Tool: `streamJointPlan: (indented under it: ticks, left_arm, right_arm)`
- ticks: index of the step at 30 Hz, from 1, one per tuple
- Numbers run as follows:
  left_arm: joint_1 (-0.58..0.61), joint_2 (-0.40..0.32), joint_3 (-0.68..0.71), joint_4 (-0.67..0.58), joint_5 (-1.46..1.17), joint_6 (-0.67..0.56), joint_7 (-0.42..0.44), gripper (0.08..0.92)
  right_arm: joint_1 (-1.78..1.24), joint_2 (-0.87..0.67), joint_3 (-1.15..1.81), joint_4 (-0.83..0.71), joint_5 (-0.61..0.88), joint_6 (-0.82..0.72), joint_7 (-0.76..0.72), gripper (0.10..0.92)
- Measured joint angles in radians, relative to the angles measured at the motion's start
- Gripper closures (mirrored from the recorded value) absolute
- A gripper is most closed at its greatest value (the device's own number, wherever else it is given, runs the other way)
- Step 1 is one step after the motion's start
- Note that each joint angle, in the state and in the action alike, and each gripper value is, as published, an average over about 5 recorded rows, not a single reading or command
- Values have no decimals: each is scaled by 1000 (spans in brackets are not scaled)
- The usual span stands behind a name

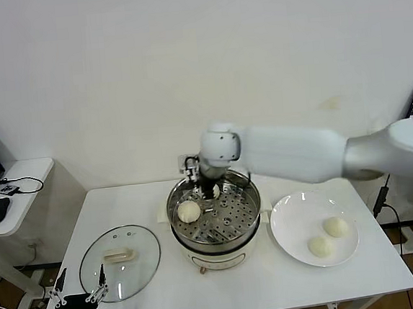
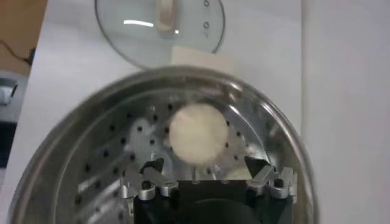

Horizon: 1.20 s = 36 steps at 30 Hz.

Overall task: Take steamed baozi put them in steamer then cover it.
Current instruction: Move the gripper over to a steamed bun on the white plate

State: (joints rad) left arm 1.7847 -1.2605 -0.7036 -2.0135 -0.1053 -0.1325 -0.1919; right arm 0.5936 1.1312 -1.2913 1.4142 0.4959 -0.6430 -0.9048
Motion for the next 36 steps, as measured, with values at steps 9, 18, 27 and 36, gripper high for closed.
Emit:
streamJointPlan:
  ticks: [9,18,27,36]
  left_arm:
    - [-2,-2,17,-3,16,3,1,177]
    - [1,-12,33,-5,35,3,-2,177]
    - [16,-24,38,-10,48,0,-6,177]
    - [31,-28,29,-13,54,-1,-7,177]
  right_arm:
    - [60,-287,-17,183,-118,100,-116,202]
    - [12,-561,-5,298,-271,194,-159,202]
    - [-215,-717,131,314,-433,264,-144,202]
    - [-504,-744,334,271,-536,295,-107,202]
